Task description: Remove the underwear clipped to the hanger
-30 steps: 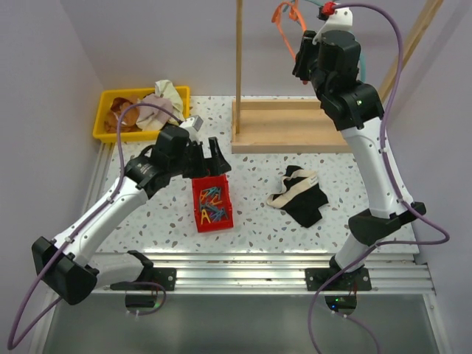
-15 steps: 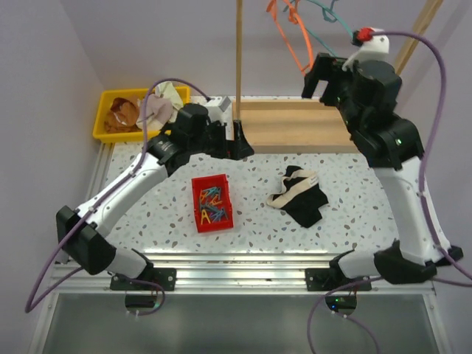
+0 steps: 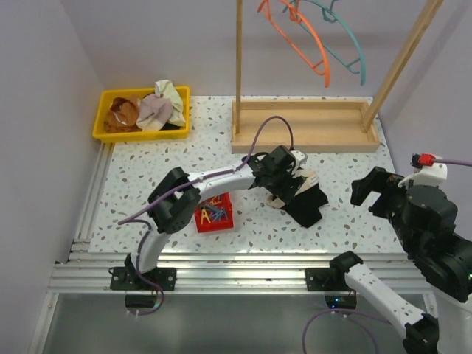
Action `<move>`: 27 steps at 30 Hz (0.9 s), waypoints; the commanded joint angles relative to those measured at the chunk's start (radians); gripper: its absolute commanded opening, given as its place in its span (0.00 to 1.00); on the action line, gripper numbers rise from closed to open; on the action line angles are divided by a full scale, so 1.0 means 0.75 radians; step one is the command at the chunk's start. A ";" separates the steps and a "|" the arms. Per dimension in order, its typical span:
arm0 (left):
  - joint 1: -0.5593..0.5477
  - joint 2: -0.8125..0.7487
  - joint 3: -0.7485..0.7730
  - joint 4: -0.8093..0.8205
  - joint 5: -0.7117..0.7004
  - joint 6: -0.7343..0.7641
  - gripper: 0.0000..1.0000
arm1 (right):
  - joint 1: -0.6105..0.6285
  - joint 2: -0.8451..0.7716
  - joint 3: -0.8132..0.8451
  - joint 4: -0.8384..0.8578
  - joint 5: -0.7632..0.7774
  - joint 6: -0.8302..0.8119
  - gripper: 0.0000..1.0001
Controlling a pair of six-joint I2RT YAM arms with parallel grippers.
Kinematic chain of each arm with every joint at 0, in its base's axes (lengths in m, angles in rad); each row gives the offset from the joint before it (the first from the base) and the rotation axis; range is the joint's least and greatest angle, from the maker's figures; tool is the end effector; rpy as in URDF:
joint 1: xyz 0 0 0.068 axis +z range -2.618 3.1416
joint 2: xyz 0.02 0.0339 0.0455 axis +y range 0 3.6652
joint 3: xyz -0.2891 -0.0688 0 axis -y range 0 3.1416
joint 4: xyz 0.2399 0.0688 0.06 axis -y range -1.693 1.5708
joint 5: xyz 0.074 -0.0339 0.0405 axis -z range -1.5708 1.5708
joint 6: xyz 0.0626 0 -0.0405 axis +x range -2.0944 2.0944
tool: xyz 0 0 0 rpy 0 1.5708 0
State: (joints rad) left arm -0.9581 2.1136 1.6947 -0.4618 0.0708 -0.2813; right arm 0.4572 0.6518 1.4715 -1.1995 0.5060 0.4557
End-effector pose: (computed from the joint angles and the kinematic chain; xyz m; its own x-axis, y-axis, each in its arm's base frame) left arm 0.2838 -0.4114 0.2131 -0.6598 0.4571 -0.5964 0.6857 0.6908 -0.2291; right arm 0.0400 -0.0142 0.4574 -0.2909 0.2859 -0.9130 0.1624 0.9552 0.2474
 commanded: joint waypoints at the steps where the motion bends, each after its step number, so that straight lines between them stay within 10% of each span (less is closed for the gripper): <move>1: -0.007 0.031 0.117 0.041 -0.209 0.105 1.00 | 0.000 -0.047 -0.035 -0.184 0.013 0.137 0.98; 18: -0.173 0.170 -0.024 0.209 -0.207 0.179 0.98 | 0.000 -0.073 -0.054 -0.184 -0.051 0.133 0.98; 21: -0.177 0.184 -0.018 0.180 -0.231 0.191 0.76 | -0.002 -0.080 -0.064 -0.168 -0.063 0.135 0.96; 25: -0.175 0.134 -0.044 0.174 -0.325 0.203 0.07 | 0.000 -0.075 -0.068 -0.145 -0.073 0.127 0.94; 27: -0.175 0.097 -0.051 0.172 -0.358 0.209 0.00 | 0.000 -0.075 -0.072 -0.137 -0.075 0.123 0.94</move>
State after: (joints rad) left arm -1.0924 2.2318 1.6745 -0.3515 -0.1261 -0.1417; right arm 0.4572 0.5907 1.4235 -1.3354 0.4622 0.5426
